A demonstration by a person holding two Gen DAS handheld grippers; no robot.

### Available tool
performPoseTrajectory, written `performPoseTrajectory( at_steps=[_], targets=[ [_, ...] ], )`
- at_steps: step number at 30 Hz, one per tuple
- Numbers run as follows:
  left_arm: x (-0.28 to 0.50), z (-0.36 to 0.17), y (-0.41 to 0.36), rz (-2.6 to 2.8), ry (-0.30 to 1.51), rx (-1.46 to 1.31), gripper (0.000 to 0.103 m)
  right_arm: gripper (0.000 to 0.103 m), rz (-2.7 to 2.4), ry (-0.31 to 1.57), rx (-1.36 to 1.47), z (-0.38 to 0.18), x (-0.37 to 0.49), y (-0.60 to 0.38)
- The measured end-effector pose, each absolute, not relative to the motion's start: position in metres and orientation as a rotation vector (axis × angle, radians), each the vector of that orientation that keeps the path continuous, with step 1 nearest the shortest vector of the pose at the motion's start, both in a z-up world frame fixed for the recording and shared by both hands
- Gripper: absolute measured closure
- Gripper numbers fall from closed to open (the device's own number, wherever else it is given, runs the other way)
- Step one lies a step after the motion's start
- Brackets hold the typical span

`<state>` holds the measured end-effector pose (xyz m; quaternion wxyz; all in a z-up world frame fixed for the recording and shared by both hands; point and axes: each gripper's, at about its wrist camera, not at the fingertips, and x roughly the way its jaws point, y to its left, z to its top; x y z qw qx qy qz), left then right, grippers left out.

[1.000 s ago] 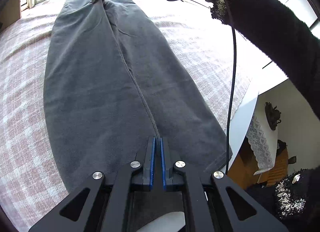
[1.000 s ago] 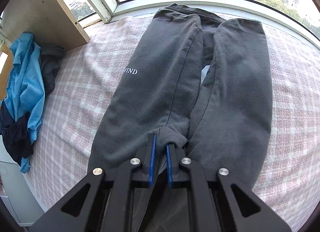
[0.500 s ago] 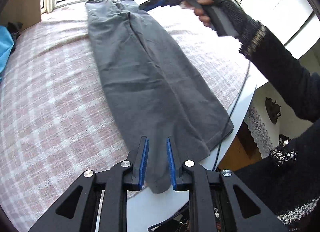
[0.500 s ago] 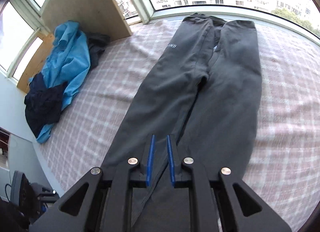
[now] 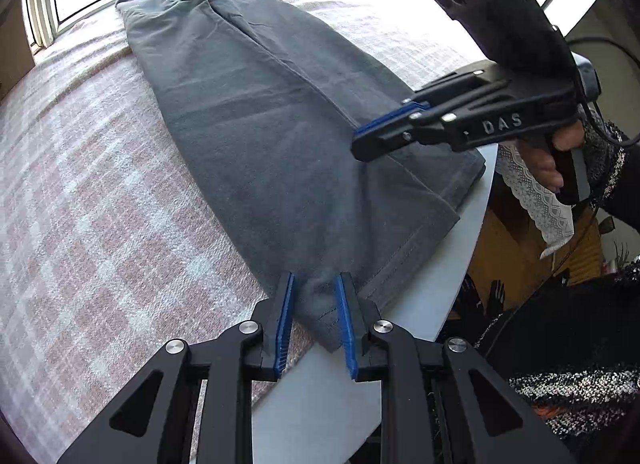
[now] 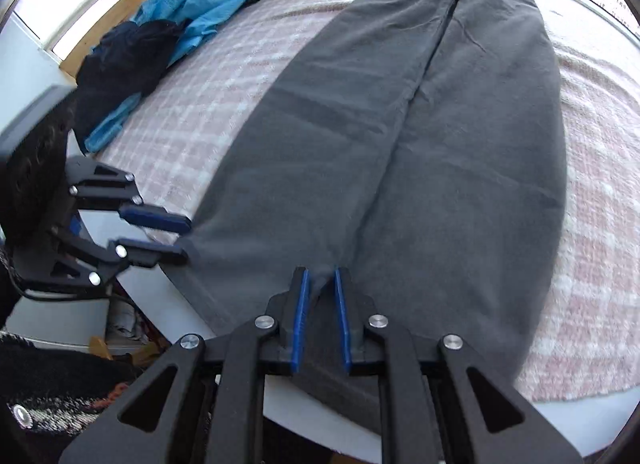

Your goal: Fold clothes

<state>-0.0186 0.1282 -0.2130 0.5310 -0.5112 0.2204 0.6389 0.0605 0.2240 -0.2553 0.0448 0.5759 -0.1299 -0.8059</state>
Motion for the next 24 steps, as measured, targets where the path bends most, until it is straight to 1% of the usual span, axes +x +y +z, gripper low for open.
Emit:
performPoseTrajectory(
  at_steps=[2,3,4,5,6,7,8,9,10,11,16,21,22,23,24],
  targets=[
    [-0.022,-0.212,0.122,1.524,0.501,-1.239,0.083,0.088,-2.476,-0.508,1.765,-0.247,0.083,0.23],
    [-0.024,-0.21,0.118,1.531,0.484,-1.249,0.083,0.088,-2.515,-0.613,1.745,-0.241,0.096,0.24],
    [-0.026,-0.21,0.113,1.538,0.466,-1.261,0.083,0.081,-2.567,-0.711,1.736,-0.237,0.107,0.253],
    [-0.028,-0.209,0.109,1.541,0.443,-1.277,0.083,0.071,-2.625,-0.797,1.734,-0.235,0.118,0.265],
    [-0.03,-0.21,0.107,1.538,0.413,-1.296,0.081,0.068,-2.684,-0.884,1.728,-0.235,0.13,0.279],
    [-0.032,-0.211,0.105,1.535,0.389,-1.315,0.08,0.066,-2.727,-0.973,1.725,-0.236,0.14,0.292],
    [-0.033,-0.214,0.106,1.532,0.377,-1.33,0.075,0.066,-2.741,-1.057,1.731,-0.24,0.147,0.302],
    [-0.034,-0.217,0.106,1.53,0.365,-1.345,0.073,0.066,-2.745,-1.115,1.736,-0.243,0.151,0.309],
    [-0.034,-0.22,0.108,1.526,0.358,-1.361,0.073,0.066,-2.746,-1.145,1.734,-0.246,0.153,0.314],
    [-0.034,-0.224,0.111,1.52,0.356,-1.377,0.073,0.066,-2.748,-1.157,1.736,-0.248,0.155,0.317],
    [-0.029,-0.244,0.125,1.49,0.362,-1.435,0.073,0.066,-2.73,-1.065,1.793,-0.257,0.145,0.31],
    [-0.01,-0.242,0.124,1.495,0.376,-1.431,0.071,0.066,-2.742,-0.875,1.834,-0.259,0.136,0.294],
    [-0.008,-0.242,0.126,1.503,0.38,-1.428,0.071,0.069,-2.731,-0.855,1.84,-0.259,0.134,0.293],
    [-0.008,-0.241,0.128,1.514,0.387,-1.424,0.074,0.081,-2.719,-0.835,1.85,-0.259,0.132,0.292],
    [-0.007,-0.24,0.13,1.525,0.394,-1.42,0.082,0.087,-2.705,-0.831,1.856,-0.259,0.131,0.292]
  ],
)
